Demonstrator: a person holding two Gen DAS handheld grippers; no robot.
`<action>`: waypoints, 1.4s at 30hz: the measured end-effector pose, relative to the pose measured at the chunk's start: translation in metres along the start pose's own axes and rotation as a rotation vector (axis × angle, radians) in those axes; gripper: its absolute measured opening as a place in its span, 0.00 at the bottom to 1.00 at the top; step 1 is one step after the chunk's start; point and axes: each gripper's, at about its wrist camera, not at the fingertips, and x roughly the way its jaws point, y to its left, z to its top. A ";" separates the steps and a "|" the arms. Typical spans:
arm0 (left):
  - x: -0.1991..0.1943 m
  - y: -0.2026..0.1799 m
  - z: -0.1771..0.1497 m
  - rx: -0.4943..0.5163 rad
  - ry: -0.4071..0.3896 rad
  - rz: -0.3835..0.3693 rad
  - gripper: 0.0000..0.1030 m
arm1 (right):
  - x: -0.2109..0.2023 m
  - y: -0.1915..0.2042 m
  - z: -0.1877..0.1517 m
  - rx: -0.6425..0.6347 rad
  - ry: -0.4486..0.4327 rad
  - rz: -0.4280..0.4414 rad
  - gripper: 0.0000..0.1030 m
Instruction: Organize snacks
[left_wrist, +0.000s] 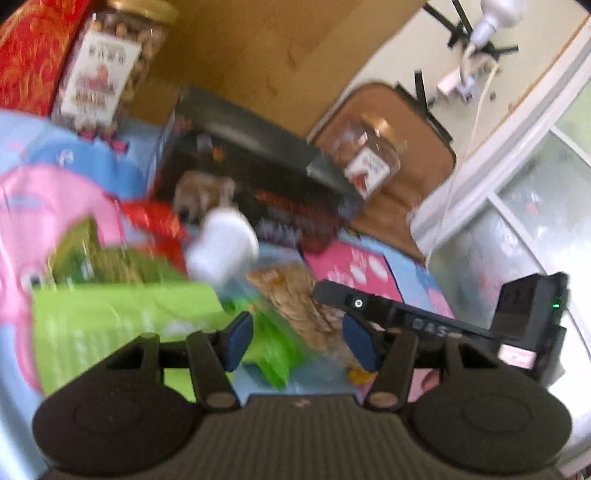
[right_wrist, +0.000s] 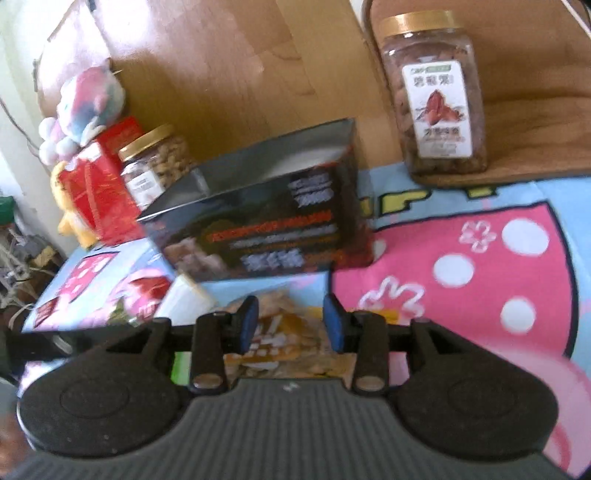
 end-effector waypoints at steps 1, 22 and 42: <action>-0.002 0.000 -0.008 0.007 0.015 -0.007 0.53 | -0.005 0.006 -0.007 -0.015 0.005 0.020 0.39; -0.077 0.015 -0.077 -0.052 0.002 -0.028 0.70 | -0.082 0.059 -0.108 -0.123 0.014 0.130 0.79; -0.067 0.002 -0.071 -0.097 -0.011 -0.105 0.45 | -0.068 0.093 -0.121 -0.291 -0.112 0.041 0.59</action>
